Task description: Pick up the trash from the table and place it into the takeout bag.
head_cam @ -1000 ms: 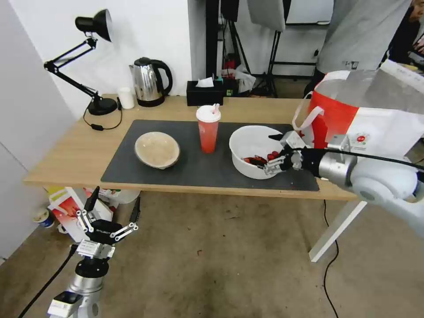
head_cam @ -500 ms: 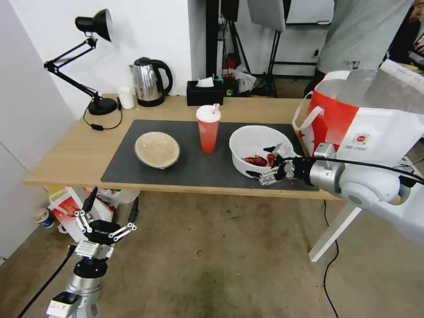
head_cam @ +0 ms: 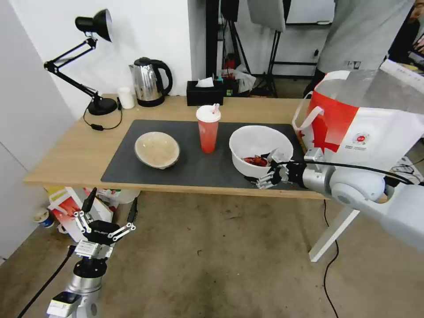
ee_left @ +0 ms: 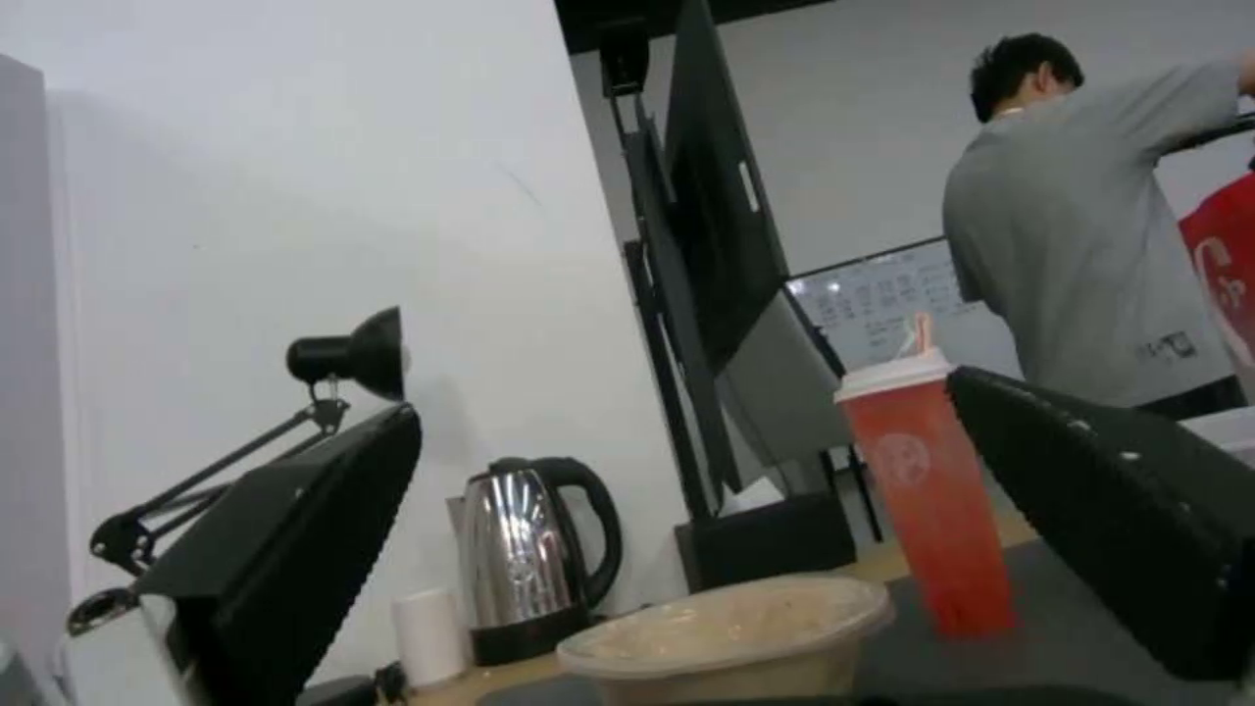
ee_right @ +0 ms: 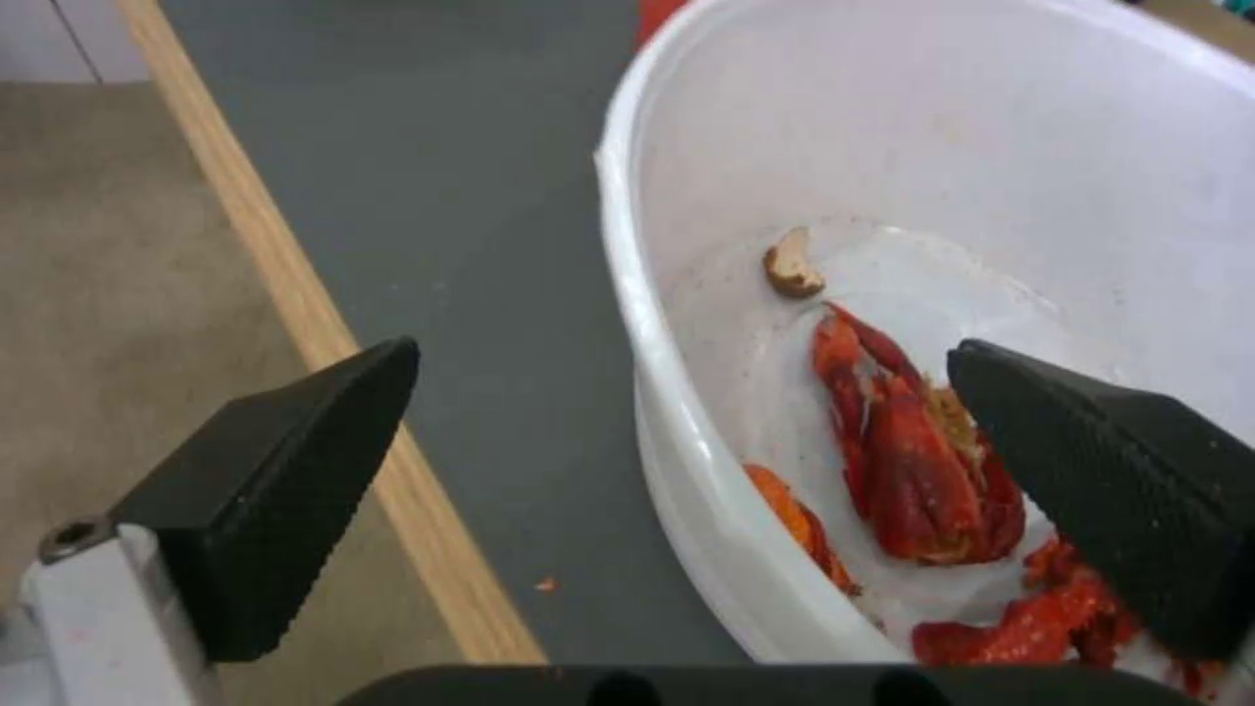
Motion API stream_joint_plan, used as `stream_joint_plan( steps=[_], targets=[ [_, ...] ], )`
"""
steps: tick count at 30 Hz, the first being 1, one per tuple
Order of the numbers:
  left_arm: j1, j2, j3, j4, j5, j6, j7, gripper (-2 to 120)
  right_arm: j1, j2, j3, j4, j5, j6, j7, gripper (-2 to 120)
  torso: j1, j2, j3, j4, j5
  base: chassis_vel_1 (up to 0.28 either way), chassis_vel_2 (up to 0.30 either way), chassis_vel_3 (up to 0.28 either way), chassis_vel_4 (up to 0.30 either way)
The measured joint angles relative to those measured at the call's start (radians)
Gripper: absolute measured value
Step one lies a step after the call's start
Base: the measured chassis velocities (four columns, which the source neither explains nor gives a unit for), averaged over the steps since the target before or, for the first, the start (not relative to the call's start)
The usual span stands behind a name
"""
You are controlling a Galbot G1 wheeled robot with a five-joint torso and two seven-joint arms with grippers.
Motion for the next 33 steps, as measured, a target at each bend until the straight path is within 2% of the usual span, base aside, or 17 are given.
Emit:
stream_joint_plan(
  steps=[7,11,12,16,18,19,22,23,28,29,33],
  targets=[
    [-0.008,0.000,-0.001,0.011,-0.001,-0.001,0.000,100,0.021,0.015,-0.021,-0.019,0.000,-0.007,-0.006,100,0.000,0.000,0.000,0.0000,0.0000,0.000,0.000,0.000,0.000],
    [-0.017,0.000,-0.001,0.013,-0.001,-0.001,0.000,100,0.026,0.017,-0.023,-0.017,0.000,-0.011,-0.007,95,0.000,0.000,0.000,-0.0001,0.0000,0.000,0.000,0.000,0.000],
    [-0.020,0.000,-0.001,0.014,-0.001,0.000,0.000,100,0.030,0.016,-0.024,-0.015,0.000,-0.011,-0.010,89,0.000,0.000,0.000,-0.0001,0.0000,0.000,0.000,0.000,0.000],
    [-0.027,0.001,-0.001,0.020,0.001,0.001,0.000,100,0.041,0.013,-0.025,-0.011,0.006,-0.012,-0.016,79,0.000,0.000,0.000,0.0000,0.0000,0.000,0.000,0.000,0.000],
    [-0.031,0.001,0.001,0.023,0.001,0.002,0.000,100,0.052,0.009,-0.029,-0.006,0.018,-0.012,-0.018,68,0.000,0.000,0.000,0.0000,0.0000,0.000,0.000,0.000,0.000],
    [-0.031,0.001,0.001,0.023,0.001,0.002,0.000,100,0.052,0.009,-0.029,-0.006,0.018,-0.012,-0.018,68,0.000,0.000,0.000,0.0000,0.0000,0.000,0.000,0.000,0.000],
    [-0.037,0.001,0.003,0.030,0.001,0.003,0.000,100,0.080,-0.001,-0.045,0.006,0.035,-0.015,-0.018,54,0.000,0.000,0.000,-0.0001,0.0000,0.000,0.000,0.000,0.000],
    [-0.037,0.001,0.003,0.030,0.001,0.003,0.000,100,0.080,-0.001,-0.045,0.006,0.035,-0.015,-0.018,54,0.000,0.000,0.000,-0.0001,0.0000,0.000,0.000,0.000,0.000],
    [-0.043,0.001,0.006,0.035,0.001,0.004,0.000,100,0.102,-0.009,-0.067,0.016,0.049,-0.040,-0.022,30,0.000,0.000,0.000,-0.0001,0.0002,0.000,0.000,0.000,0.000],
    [-0.043,0.001,0.006,0.035,0.001,0.004,0.000,100,0.102,-0.009,-0.067,0.016,0.049,-0.040,-0.022,30,0.000,0.000,0.000,-0.0001,0.0002,0.000,0.000,0.000,0.000],
    [-0.045,0.001,0.004,0.036,-0.002,0.005,0.000,100,0.098,-0.013,-0.072,0.023,0.056,-0.055,-0.024,18,0.000,0.000,0.000,0.0000,0.0000,0.000,0.000,0.000,0.000]
  ],
)
